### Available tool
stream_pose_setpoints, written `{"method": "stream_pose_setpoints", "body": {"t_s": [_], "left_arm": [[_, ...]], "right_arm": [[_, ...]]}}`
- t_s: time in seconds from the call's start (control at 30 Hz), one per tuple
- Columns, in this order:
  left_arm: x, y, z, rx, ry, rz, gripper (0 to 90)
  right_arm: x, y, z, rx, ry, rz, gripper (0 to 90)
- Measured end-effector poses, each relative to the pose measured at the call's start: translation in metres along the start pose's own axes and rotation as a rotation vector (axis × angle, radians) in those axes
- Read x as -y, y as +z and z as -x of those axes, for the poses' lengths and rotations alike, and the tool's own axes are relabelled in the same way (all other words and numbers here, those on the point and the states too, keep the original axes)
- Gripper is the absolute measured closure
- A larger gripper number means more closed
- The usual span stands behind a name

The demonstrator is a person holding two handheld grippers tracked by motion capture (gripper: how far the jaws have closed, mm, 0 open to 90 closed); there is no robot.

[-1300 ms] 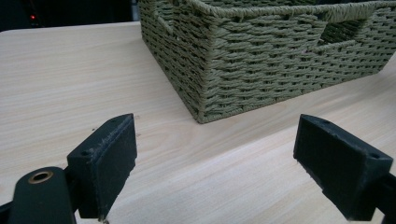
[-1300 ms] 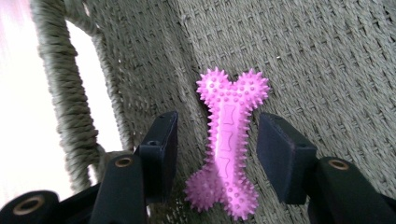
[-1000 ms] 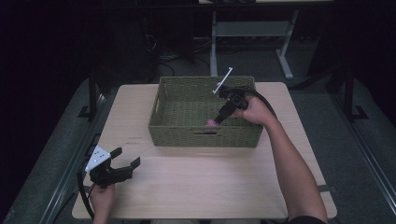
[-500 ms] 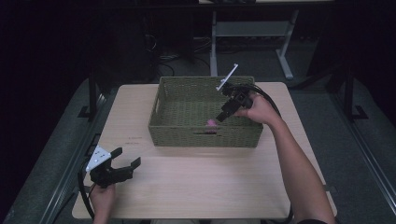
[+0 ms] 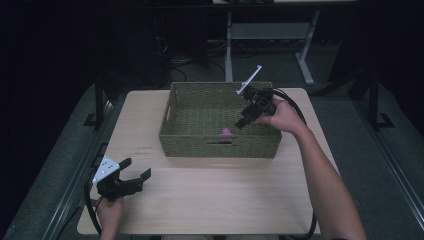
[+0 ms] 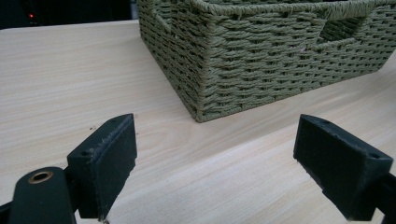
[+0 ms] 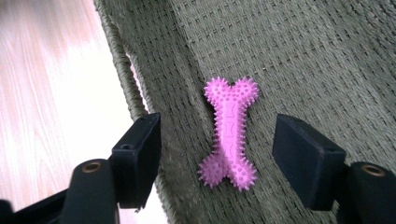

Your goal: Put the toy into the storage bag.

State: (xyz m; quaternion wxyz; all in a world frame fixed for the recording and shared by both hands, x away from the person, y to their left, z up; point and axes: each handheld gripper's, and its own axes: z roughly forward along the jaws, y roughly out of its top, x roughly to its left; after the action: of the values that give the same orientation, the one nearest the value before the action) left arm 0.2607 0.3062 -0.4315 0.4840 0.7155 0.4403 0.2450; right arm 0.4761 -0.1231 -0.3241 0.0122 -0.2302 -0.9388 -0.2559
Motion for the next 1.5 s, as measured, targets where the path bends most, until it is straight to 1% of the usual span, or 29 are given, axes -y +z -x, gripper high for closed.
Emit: {"method": "stream_pose_setpoints", "body": {"t_s": [0.1,0.3,0.37,0.5,0.57,0.6,0.73,0.87,0.97,1.03,1.1,1.5], "left_arm": [[0.0,0.0,0.0,-0.001,-0.002,0.001,12.8],[0.0,0.001,0.001,0.0,0.001,0.001,12.8],[0.0,0.001,0.001,-0.001,0.002,0.0,12.8],[0.0,0.001,0.001,-0.001,0.002,-0.001,12.8],[0.0,0.001,0.001,0.0,0.002,-0.001,12.8],[0.0,0.001,0.001,-0.001,0.001,-0.001,12.8],[0.0,0.001,0.001,0.0,0.001,0.0,12.8],[0.0,0.001,0.001,-0.001,0.001,-0.001,12.8],[0.0,0.001,0.002,-0.001,0.002,-0.002,12.8],[0.0,0.001,0.002,-0.001,0.001,-0.002,12.8],[0.0,0.001,0.001,-0.001,0.001,-0.001,12.8],[0.0,0.001,0.002,-0.002,0.001,-0.002,12.8]], "right_arm": [[0.003,-0.006,-0.002,-0.002,0.01,0.024,29.8],[0.011,-0.011,-0.004,0.003,0.02,0.034,28.9],[0.013,-0.013,-0.005,0.0,0.016,0.046,28.7],[0.017,-0.016,-0.009,0.004,0.017,0.039,27.9],[0.019,-0.019,-0.01,0.004,0.015,0.053,27.8],[0.02,-0.02,-0.011,0.004,0.022,0.056,27.6],[0.025,-0.024,-0.013,0.01,0.022,0.068,27.3],[0.029,-0.027,-0.017,0.011,0.018,0.076,27.2],[0.031,-0.029,-0.02,0.014,0.015,0.071,26.8],[0.033,-0.031,-0.022,0.011,0.014,0.084,26.8],[0.036,-0.032,-0.024,0.013,0.013,0.086,26.7],[0.056,-0.036,-0.032,0.007,0.022,0.112,26.1]]}}
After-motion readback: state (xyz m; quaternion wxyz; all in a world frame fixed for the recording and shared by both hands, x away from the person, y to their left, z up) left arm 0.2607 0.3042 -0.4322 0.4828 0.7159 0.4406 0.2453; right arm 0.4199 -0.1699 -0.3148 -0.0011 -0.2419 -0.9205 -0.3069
